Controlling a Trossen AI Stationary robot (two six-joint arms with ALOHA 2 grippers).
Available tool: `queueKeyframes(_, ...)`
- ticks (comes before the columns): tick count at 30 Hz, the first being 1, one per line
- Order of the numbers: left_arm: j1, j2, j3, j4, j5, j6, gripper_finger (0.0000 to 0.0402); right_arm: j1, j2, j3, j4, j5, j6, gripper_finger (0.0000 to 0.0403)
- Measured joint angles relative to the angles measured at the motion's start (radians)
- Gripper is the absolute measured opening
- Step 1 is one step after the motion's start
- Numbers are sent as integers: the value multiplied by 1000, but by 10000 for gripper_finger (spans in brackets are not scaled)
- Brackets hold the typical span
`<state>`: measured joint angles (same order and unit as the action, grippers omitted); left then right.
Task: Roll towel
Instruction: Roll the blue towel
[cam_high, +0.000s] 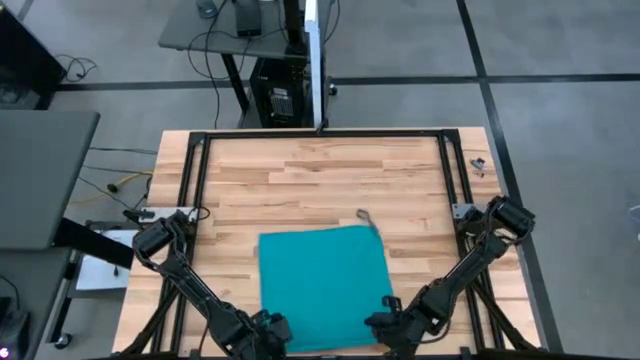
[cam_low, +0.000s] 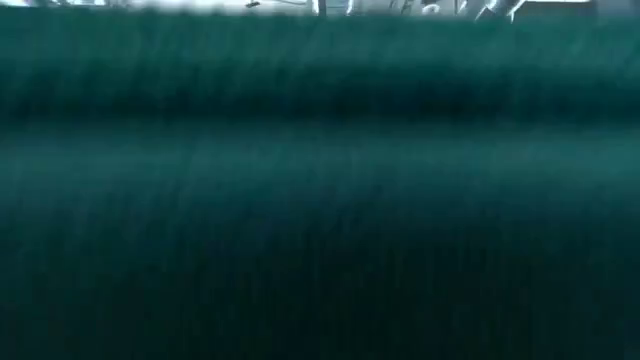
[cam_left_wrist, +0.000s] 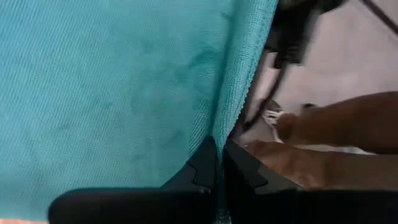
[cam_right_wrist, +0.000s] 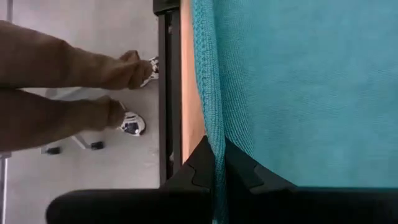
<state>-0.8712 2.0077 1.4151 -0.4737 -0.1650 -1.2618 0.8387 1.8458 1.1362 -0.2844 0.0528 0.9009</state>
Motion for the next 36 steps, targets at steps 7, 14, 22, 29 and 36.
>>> queueKeyframes(7, 64, -82, 0, -131, 73, 119, 0, -61, -62, 0, -97, -41, -35, 0)
queueKeyframes(14, 147, -122, 0, -253, 119, 298, 0, -128, -81, -42, -89, -133, -63, 0)
queueKeyframes(22, 219, -122, -116, -175, 169, 421, 0, -207, -194, -240, 92, -179, -7, 0)
queueKeyframes(29, 260, -122, -184, -86, 182, 425, 0, -245, -173, -315, 156, -200, -7, 0)
queueKeyframes(36, 267, -122, -196, -118, 100, 416, 0, -278, -173, -346, 153, -169, -17, 0)
